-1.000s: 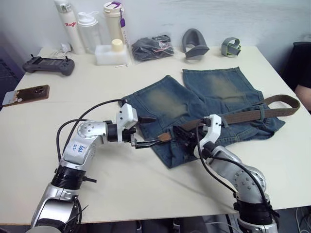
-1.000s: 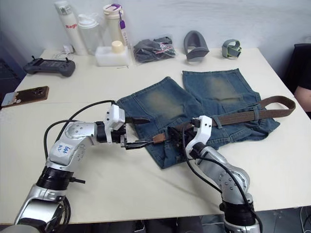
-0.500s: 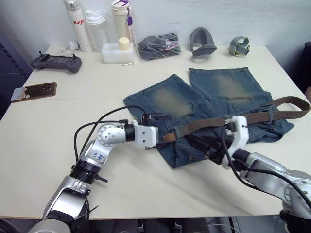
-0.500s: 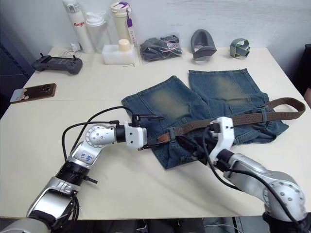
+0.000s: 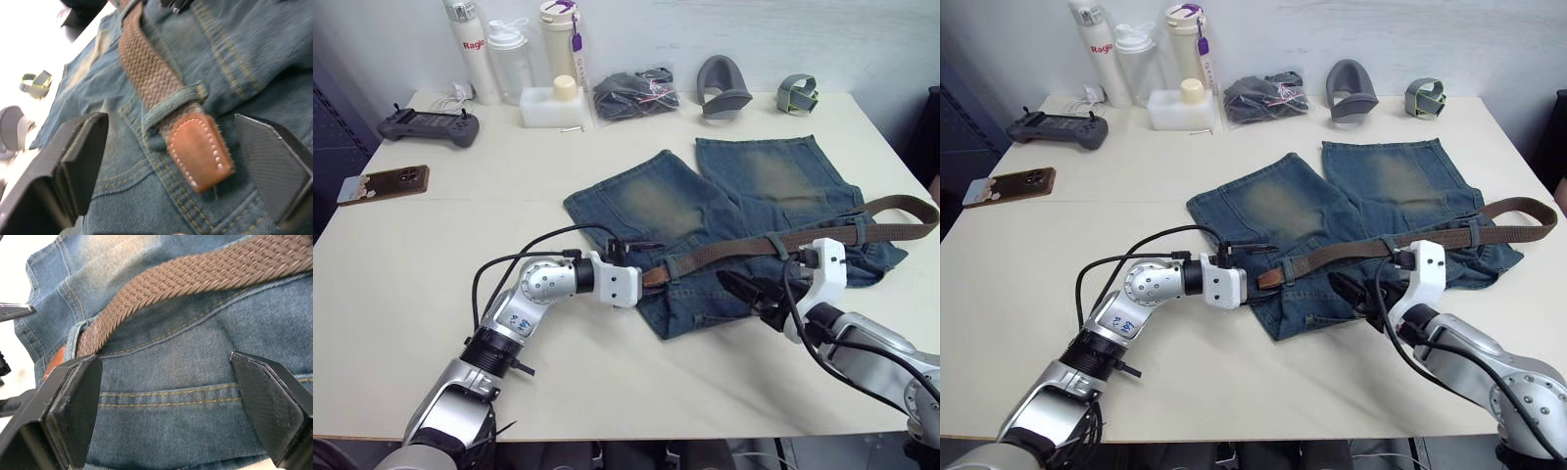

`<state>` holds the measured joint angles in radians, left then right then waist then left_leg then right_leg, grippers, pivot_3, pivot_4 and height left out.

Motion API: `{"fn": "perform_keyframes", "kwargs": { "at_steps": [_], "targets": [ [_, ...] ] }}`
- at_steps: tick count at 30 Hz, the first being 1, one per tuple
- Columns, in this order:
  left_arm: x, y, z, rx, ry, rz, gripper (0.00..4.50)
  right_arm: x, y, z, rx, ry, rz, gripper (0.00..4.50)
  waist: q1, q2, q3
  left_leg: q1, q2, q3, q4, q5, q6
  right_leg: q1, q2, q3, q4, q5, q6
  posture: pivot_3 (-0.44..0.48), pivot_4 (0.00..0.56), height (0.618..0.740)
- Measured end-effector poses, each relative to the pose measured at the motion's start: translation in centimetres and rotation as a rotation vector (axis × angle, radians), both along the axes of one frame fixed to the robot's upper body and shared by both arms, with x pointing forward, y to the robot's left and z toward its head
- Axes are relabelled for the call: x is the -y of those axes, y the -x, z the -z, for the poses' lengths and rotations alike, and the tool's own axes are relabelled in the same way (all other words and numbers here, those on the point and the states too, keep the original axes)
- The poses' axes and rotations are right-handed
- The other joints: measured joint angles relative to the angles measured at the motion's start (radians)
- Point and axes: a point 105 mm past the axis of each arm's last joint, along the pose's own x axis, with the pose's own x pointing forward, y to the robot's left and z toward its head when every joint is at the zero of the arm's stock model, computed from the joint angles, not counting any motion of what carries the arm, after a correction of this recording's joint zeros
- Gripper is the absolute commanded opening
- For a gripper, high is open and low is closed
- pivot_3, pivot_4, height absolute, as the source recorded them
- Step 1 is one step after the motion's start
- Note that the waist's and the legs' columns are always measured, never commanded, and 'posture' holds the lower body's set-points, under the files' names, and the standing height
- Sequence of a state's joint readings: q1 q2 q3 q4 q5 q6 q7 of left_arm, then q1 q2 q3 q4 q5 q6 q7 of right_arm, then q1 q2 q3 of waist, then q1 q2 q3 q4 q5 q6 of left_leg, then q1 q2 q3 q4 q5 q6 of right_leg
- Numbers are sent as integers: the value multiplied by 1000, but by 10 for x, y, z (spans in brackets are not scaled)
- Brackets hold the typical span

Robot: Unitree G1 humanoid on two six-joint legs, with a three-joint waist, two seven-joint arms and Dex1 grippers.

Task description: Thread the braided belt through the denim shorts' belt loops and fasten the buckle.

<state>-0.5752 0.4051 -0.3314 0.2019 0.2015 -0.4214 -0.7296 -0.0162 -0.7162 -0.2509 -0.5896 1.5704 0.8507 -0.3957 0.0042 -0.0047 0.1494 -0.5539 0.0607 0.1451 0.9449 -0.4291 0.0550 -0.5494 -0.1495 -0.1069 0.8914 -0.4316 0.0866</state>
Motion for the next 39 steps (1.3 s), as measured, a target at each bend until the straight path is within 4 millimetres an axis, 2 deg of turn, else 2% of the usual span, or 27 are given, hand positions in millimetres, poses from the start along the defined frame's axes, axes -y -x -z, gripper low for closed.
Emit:
{"fn": "perform_keyframes", "kwargs": {
  "at_steps": [6,7,9,12,15,17,20,25,28,33,39],
  "targets": [
    [-3,1,7,-50,-29,-19,156,10,-2,-6,16,67,20,4500,0,1,0,0,0,0,0,0,0,0,0,0,0,0,0,0,150,648],
    [-2,1,5,-44,-27,-17,68,14,-2,-9,26,83,27,4500,2,1,0,0,0,0,0,0,0,0,0,0,0,0,0,0,150,648],
    [-2,1,6,-50,-29,-19,68,25,-3,-15,49,137,39,4500,4,1,0,1,0,0,0,0,0,1,0,0,-1,0,0,0,150,648],
    [-3,1,6,-58,-31,-23,68,52,-7,-24,81,274,89,4500,10,1,0,2,0,0,0,0,0,2,1,-1,-1,0,0,0,150,648],
    [-3,0,7,-68,-29,-28,68,83,-11,-19,69,431,151,4500,13,1,0,3,0,1,-1,0,0,2,1,-1,-2,0,1,0,150,648],
    [-3,-1,6,-85,-20,-40,68,96,-16,-15,67,475,178,4500,16,1,0,4,0,2,-1,0,0,2,1,-1,-2,0,1,0,150,648],
    [-3,-2,5,-99,-12,-50,0,103,-24,-8,69,489,197,3642,16,1,0,4,0,2,-1,0,0,2,1,-1,-2,1,1,0,150,648],
    [-6,-2,2,-109,-6,-66,0,113,-35,3,59,525,221,1564,16,2,0,4,0,2,-2,0,0,2,1,-1,-2,1,1,0,150,648],
    [-9,-1,3,-117,-4,-75,0,114,-40,11,49,520,229,82,16,2,0,4,0,2,-1,0,0,2,1,0,-1,1,1,0,150,648],
    [-24,-1,-3,-135,-6,-103,0,114,-47,21,25,524,228,82,12,1,0,5,1,2,-1,0,0,3,1,0,-2,0,1,0,150,648],
    [-79,3,-2,-204,-39,-201,0,110,-52,22,27,517,200,82,-7,0,-1,7,2,1,-2,0,0,5,1,1,-2,-1,-2,0,150,648]
  ]
}}
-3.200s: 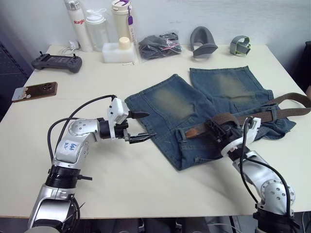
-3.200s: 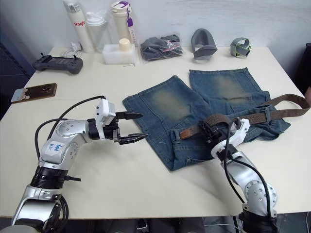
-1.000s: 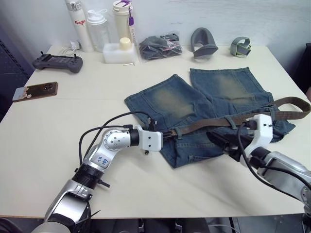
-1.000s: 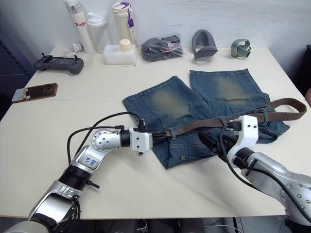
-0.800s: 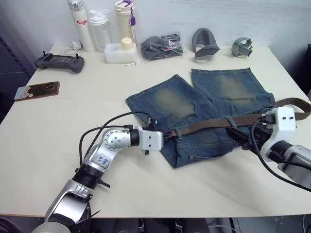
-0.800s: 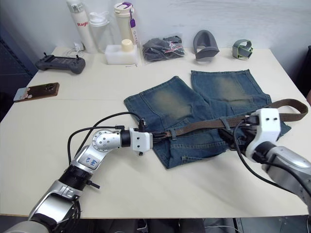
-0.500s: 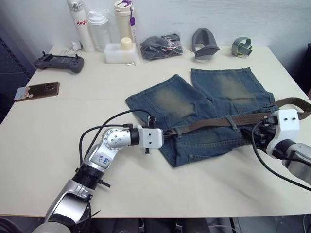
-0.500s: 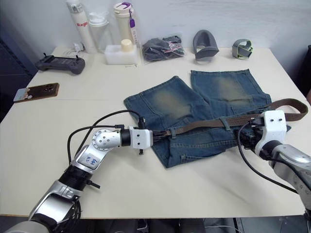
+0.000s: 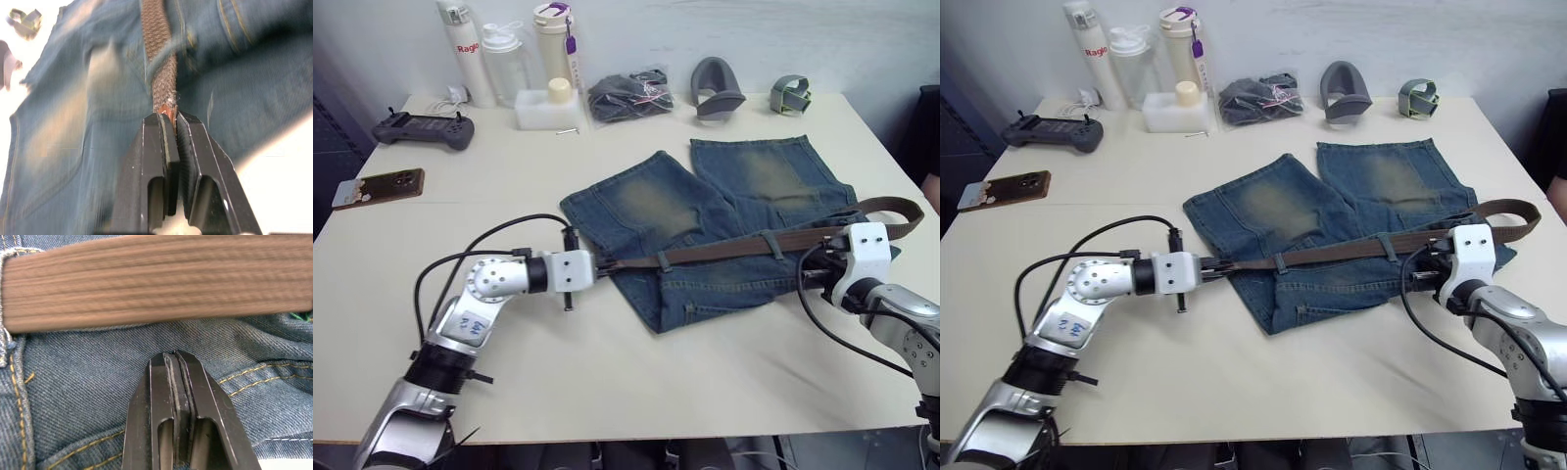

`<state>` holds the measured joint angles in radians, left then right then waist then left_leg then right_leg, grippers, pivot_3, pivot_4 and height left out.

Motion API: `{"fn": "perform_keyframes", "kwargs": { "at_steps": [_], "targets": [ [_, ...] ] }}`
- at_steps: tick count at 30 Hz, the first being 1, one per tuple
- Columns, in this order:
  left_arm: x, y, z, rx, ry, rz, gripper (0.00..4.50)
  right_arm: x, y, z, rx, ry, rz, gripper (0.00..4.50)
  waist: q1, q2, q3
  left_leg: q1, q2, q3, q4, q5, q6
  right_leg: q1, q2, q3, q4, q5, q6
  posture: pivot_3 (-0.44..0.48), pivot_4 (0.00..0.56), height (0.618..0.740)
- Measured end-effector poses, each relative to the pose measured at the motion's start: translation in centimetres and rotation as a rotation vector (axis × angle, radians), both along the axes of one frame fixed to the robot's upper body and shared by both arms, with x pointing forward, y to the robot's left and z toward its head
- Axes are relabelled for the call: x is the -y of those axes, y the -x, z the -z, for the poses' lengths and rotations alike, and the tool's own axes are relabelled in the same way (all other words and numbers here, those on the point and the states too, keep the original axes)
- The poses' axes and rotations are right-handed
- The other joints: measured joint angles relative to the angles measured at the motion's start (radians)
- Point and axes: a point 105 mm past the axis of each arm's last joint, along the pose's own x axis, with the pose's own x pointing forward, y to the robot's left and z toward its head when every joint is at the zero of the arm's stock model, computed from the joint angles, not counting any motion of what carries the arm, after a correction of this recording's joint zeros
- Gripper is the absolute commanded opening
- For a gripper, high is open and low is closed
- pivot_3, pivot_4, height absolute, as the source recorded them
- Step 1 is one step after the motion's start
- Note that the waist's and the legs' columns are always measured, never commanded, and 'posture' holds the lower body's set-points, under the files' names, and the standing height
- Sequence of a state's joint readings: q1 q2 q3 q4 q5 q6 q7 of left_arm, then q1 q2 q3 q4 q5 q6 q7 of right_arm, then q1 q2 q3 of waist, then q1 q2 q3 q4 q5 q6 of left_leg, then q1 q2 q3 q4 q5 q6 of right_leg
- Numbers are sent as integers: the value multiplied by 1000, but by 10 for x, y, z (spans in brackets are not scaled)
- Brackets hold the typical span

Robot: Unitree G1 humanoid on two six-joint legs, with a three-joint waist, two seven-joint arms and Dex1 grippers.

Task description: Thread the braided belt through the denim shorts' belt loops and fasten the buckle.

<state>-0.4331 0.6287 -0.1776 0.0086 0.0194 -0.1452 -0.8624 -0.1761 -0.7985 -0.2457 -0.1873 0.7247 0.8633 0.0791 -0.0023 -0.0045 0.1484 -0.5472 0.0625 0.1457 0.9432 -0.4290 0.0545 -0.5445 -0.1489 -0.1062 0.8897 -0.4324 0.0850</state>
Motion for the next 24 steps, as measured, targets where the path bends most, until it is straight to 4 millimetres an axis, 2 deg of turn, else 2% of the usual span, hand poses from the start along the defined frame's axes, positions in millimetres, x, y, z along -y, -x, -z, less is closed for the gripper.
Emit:
{"fn": "perform_keyframes", "kwargs": {
  "at_steps": [10,11,13,16,18,23,24],
  "targets": [
    [-146,34,17,-83,-19,-374,0,-11,-10,0,-8,-31,-49,82,-26,-2,-3,1,2,-1,0,-2,-4,-2,-1,0,1,-4,-7,0,150,648],
    [-161,39,18,-91,-17,-417,0,-12,-11,-1,-10,-35,-54,82,-28,-2,-4,1,3,-1,0,-3,-5,-2,-1,0,1,-5,-9,0,150,648],
    [-189,44,17,-103,-22,-498,0,-15,-12,-1,-13,-36,-64,82,-32,-2,-5,1,4,0,0,-4,-7,-4,-1,-1,3,-12,-24,0,150,648],
    [-229,53,14,-124,-22,-633,0,-18,-13,-3,-18,-36,-81,82,-38,-2,-5,1,5,1,0,-5,-8,-5,-3,-4,7,-13,-25,0,150,648],
    [-251,59,10,-139,-4,-706,0,-20,-16,-4,-27,-30,-93,82,-44,-2,-5,1,5,1,0,-5,-8,-5,-4,-5,7,-13,-25,0,150,648],
    [-263,61,8,-155,29,-746,0,-23,-20,-6,-37,-23,-109,82,-51,-3,-6,1,5,1,0,-6,-9,-6,-5,-6,8,-14,-26,0,150,648],
    [-264,59,7,-155,49,-750,417,-23,-20,-6,-38,-23,-111,26,-51,-3,-6,1,5,1,0,-6,-9,-6,-5,-6,8,-13,-25,0,150,648]
  ]
}}
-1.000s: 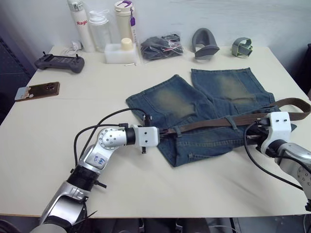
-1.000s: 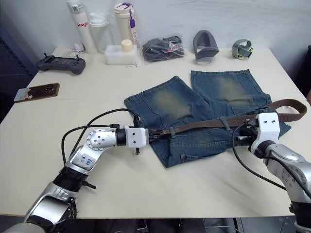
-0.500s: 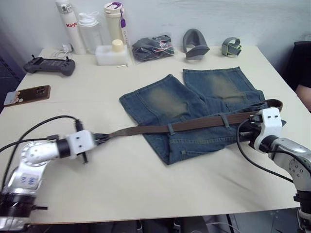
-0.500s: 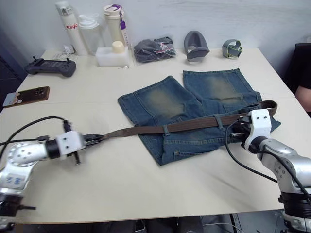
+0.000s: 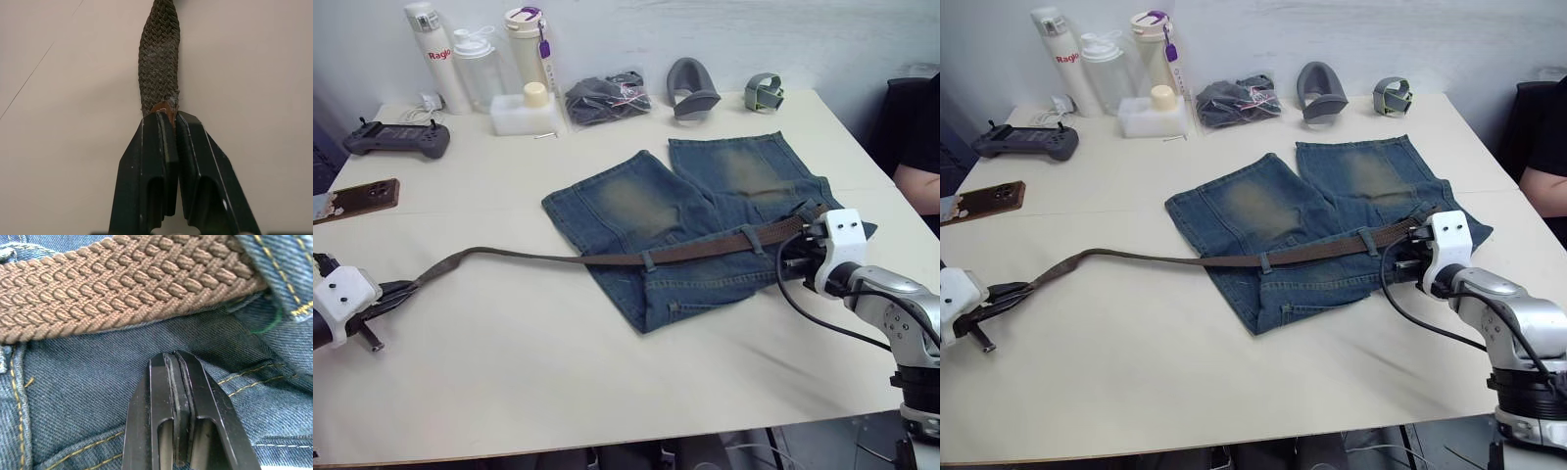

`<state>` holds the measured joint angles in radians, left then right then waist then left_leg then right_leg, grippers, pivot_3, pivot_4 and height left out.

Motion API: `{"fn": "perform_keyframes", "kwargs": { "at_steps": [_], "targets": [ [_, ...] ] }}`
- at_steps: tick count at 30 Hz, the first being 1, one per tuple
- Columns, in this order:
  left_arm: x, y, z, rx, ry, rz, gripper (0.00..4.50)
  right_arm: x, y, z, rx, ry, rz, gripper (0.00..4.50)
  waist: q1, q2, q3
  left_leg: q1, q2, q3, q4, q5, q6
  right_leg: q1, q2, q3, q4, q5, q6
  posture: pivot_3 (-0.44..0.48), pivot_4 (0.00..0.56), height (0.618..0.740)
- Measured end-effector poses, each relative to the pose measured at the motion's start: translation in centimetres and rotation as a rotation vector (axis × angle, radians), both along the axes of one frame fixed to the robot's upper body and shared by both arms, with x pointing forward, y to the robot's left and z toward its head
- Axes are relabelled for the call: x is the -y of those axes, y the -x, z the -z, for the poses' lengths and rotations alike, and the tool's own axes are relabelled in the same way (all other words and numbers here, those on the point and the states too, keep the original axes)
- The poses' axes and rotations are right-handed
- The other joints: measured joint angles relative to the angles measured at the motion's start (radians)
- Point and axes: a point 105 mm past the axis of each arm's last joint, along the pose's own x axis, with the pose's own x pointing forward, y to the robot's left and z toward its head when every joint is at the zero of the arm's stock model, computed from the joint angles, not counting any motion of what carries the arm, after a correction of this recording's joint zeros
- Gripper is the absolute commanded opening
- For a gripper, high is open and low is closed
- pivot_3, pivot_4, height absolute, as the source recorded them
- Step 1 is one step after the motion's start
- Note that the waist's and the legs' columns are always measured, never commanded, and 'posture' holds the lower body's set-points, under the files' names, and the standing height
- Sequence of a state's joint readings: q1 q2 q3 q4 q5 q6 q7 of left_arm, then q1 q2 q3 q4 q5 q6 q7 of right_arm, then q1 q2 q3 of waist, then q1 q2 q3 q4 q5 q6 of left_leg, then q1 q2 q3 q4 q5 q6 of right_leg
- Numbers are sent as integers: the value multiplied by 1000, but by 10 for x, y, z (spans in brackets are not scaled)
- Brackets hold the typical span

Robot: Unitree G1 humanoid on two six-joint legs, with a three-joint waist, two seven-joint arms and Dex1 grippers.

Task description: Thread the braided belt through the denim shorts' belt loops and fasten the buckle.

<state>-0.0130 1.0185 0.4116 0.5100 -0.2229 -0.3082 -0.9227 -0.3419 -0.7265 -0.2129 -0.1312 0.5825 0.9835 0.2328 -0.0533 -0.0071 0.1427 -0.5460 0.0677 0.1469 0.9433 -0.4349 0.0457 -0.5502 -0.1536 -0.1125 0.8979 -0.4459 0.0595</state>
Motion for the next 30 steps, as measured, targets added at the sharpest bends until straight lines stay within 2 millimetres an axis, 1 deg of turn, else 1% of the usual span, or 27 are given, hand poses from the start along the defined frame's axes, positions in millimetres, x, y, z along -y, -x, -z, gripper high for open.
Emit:
{"fn": "perform_keyframes", "kwargs": {
  "at_steps": [1,3,5,7,9,10,11,12,13,14,15,16,17,20,22,23,24,25,27,28,30],
  "targets": [
    [1,-4,-2,11,35,-8,902,0,0,0,0,1,0,0,1,0,0,0,0,0,0,0,0,0,0,0,0,0,0,0,150,648],
    [5,-10,-1,16,116,-24,1677,0,0,0,-1,2,-2,0,0,0,0,0,0,0,0,0,0,0,0,-1,0,0,1,0,150,648],
    [11,-18,-5,35,201,-20,2677,1,0,-1,-5,-2,-3,0,1,-2,0,-1,0,0,0,0,0,0,-1,-2,1,2,3,0,150,648],
    [24,-28,-19,69,281,27,3588,3,2,-1,-6,-2,-2,0,2,-3,0,-1,0,0,0,0,0,0,-2,-4,1,2,4,0,150,648],
    [42,-37,-42,121,353,107,4447,4,3,-2,-6,-6,-5,0,3,-2,0,-1,-1,0,0,0,0,1,-2,-4,1,2,5,0,150,648],
    [53,-42,-55,151,397,150,4447,5,4,-3,-5,-12,-10,0,5,-1,1,-1,-1,0,0,0,0,1,-3,-4,1,3,6,0,150,648],
    [64,-46,-68,170,444,193,4447,4,5,-6,-1,-27,-25,0,7,0,2,-1,-1,0,0,0,0,1,-3,-4,1,6,12,0,150,648],
    [79,-49,-82,186,490,250,4447,0,7,-9,5,-48,-57,0,10,1,3,-1,-2,0,0,0,0,1,-3,-5,1,7,13,0,150,648],
    [93,-50,-92,180,530,309,4447,-4,9,-14,15,-55,-90,0,13,3,4,-1,-2,0,0,0,0,1,-3,-5,1,7,13,0,150,648],
    [114,-50,-101,153,576,392,4447,-9,12,-21,29,-48,-133,0,17,7,6,-1,-3,0,0,0,1,1,-3,-4,0,7,14,0,150,648],
    [143,-47,-105,77,614,517,4447,-13,17,-33,53,-34,-183,0,22,9,8,-1,-3,1,0,0,1,1,-3,-4,0,7,14,0,150,648],
    [159,-44,-105,24,625,585,4500,-16,20,-40,71,-28,-208,658,24,10,8,-1,-3,1,0,0,1,1,-2,-4,0,8,14,0,150,648],
    [175,-42,-102,-40,635,653,4500,-17,24,-48,84,-16,-232,940,26,10,8,-1,-3,1,0,1,1,2,-1,-4,0,8,15,0,150,648],
    [217,-36,-90,-232,656,825,4500,-19,43,-69,105,29,-309,2384,33,10,8,-1,-2,0,0,1,0,2,3,-5,-1,8,15,0,150,648],
    [244,-31,-86,-312,644,932,4500,-23,55,-77,105,43,-356,3365,35,8,9,0,-2,0,0,2,0,3,4,-5,-2,9,17,0,150,648],
    [265,-29,-84,-347,611,1010,4500,-23,64,-78,84,62,-372,3892,42,8,9,0,-2,0,0,2,0,4,4,-5,-3,9,18,0,150,648],
    [278,-26,-82,-365,585,1062,4500,-24,69,-79,71,73,-385,4374,47,8,10,0,-3,0,0,2,1,4,5,-5,-4,10,19,0,150,648],
    [293,-23,-77,-387,542,1118,4500,-25,75,-81,59,87,-400,4448,52,8,10,0,-3,1,0,2,1,4,5,-4,-4,10,20,0,150,648],
    [320,-20,-66,-401,460,1207,4500,-26,89,-83,38,101,-409,4448,56,7,10,0,-2,0,-1,2,2,5,5,-5,-6,11,21,0,150,648],
    [334,-22,-60,-401,424,1237,4500,-26,95,-85,33,111,-407,4448,60,7,10,0,-3,0,0,3,2,6,5,-5,-7,12,22,0,150,648],
    [355,-23,-50,-395,357,1271,4500,-25,103,-86,23,131,-400,4448,65,7,10,0,-3,0,-1,3,3,6,5,-5,-8,12,23,0,150,648]
  ]
}}
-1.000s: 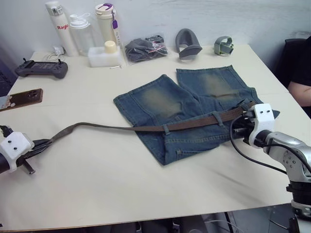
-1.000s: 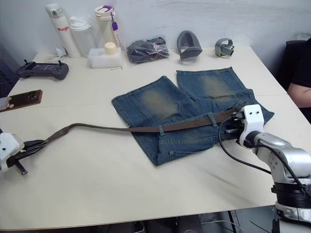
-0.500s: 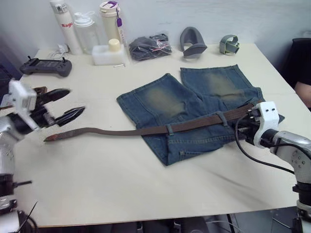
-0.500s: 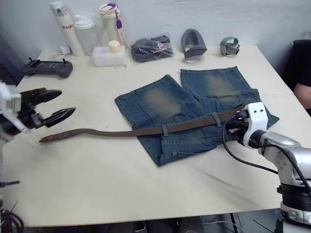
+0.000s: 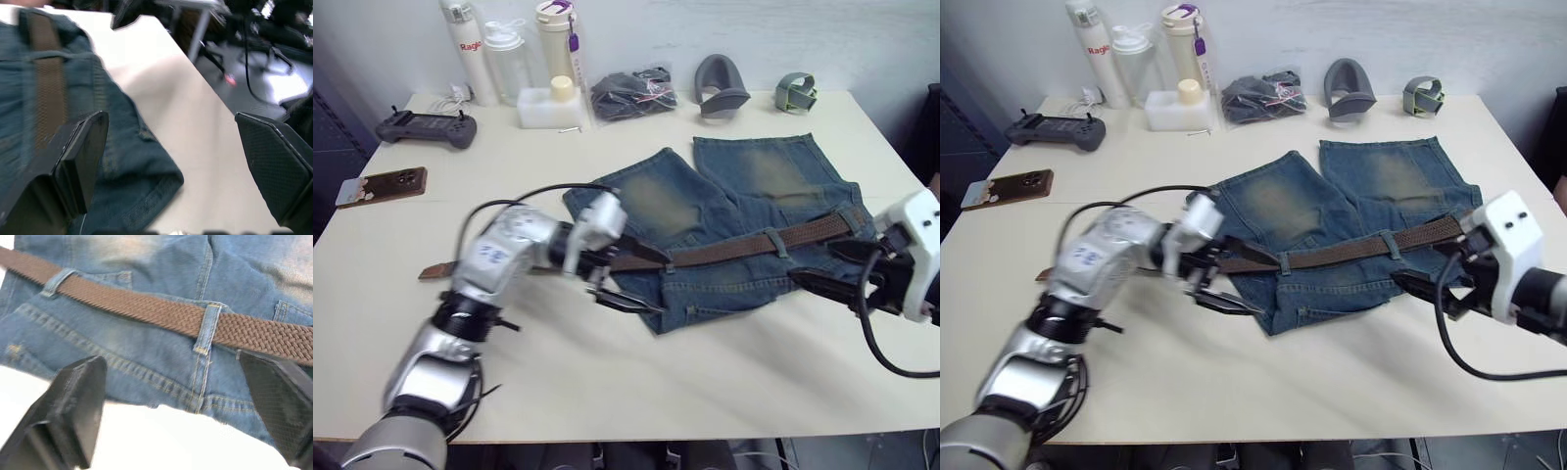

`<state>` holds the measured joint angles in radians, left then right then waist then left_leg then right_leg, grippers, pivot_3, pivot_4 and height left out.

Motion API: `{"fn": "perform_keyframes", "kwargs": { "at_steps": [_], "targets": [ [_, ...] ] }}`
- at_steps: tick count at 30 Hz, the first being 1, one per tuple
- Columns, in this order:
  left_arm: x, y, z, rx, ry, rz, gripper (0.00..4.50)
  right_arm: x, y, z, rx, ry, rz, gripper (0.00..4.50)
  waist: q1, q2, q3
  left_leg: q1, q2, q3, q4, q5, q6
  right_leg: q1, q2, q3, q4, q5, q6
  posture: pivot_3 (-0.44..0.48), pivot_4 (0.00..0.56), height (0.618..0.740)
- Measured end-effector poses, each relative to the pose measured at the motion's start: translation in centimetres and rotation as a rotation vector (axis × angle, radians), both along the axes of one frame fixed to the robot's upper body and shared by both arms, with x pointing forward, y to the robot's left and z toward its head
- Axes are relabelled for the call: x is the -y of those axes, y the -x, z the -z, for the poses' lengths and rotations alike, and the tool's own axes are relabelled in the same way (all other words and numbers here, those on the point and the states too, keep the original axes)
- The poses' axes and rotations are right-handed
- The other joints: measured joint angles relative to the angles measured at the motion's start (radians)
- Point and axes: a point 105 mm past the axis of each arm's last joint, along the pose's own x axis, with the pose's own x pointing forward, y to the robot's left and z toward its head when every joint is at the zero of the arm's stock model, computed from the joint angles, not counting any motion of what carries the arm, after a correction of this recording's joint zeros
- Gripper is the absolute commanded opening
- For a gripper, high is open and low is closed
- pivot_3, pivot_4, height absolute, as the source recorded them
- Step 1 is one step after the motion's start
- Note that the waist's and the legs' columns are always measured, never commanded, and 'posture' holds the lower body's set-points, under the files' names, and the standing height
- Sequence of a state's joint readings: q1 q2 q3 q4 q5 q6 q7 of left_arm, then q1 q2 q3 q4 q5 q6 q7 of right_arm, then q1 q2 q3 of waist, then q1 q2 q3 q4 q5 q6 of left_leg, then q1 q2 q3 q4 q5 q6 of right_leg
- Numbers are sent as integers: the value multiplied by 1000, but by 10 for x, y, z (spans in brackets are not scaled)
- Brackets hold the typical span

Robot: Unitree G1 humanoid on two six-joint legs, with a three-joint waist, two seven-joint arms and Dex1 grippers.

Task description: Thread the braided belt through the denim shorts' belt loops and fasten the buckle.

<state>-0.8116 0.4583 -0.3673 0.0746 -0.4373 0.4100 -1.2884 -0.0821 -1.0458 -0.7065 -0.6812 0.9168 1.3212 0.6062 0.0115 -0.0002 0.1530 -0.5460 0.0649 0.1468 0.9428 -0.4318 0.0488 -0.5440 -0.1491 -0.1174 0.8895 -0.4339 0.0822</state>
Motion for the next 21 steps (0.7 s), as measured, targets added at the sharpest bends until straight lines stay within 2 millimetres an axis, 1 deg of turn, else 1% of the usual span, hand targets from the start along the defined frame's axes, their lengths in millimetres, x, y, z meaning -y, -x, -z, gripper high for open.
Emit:
{"fn": "perform_keyframes", "kwargs": {
  "at_steps": [1,2,3,6,8,9,10,11,13,16,17,18,19,21],
  "targets": [
    [5,-1,3,8,-7,6,4500,0,2,0,-4,4,4,4448,2,0,0,0,0,0,0,0,0,0,0,0,0,0,0,0,150,648],
    [16,-2,11,34,-22,12,4500,1,7,2,-17,12,13,4448,4,0,0,0,0,0,0,0,0,1,-1,0,-1,0,0,0,150,648],
    [27,-5,22,58,-54,15,4500,2,13,4,-28,26,30,4448,6,0,0,0,0,0,0,0,1,1,-1,0,-1,0,0,0,150,648],
    [39,-10,41,87,-118,-1,4500,5,18,4,-18,41,62,4448,7,-1,1,0,1,-1,0,0,1,0,-1,0,-1,0,0,0,150,648],
    [47,-17,54,119,-169,-45,3988,10,20,5,-15,54,99,4500,11,-1,1,0,1,-1,0,0,1,0,-1,0,-1,0,0,0,150,648],
    [50,-20,58,131,-182,-60,3825,11,21,4,-10,58,109,4500,12,-1,1,0,1,-1,0,0,1,0,-2,0,-2,0,0,0,150,648],
    [51,-22,61,140,-190,-72,3368,11,21,3,-6,61,115,4500,12,-1,1,0,0,-1,0,0,1,1,-2,0,-2,0,0,0,150,648],
    [53,-23,63,154,-193,-75,3020,12,22,3,-3,68,121,4500,12,-1,1,0,1,-1,0,0,1,1,-2,0,-2,0,0,0,150,648],
    [55,-24,61,208,-203,-60,2150,13,24,2,7,78,130,4500,12,-1,1,1,1,-2,0,0,1,2,-2,0,-3,0,0,0,150,648],
    [43,-27,60,214,-224,-63,936,13,26,4,-3,81,124,4500,11,-1,1,1,1,-2,0,0,1,3,-2,-1,-4,0,-1,0,150,648],
    [36,-30,58,219,-229,-69,623,12,25,3,2,84,114,4500,7,-1,1,1,1,-2,0,0,1,3,-1,-1,-4,0,-1,0,150,648],
    [19,-37,56,221,-238,-93,137,10,24,1,7,97,96,4500,-2,-1,1,2,2,-2,-1,0,1,3,-1,-1,-3,0,-2,0,150,648],
    [5,-44,54,214,-244,-129,7,9,23,-1,11,103,86,4500,-7,-1,1,2,2,-3,-1,0,0,3,0,-1,-3,0,-2,0,150,648],
    [-25,-60,50,207,-253,-225,7,6,20,-1,5,105,51,4500,-18,-1,1,3,1,-6,-2,0,0,3,1,-1,-3,-1,-3,0,150,648]
  ]
}}
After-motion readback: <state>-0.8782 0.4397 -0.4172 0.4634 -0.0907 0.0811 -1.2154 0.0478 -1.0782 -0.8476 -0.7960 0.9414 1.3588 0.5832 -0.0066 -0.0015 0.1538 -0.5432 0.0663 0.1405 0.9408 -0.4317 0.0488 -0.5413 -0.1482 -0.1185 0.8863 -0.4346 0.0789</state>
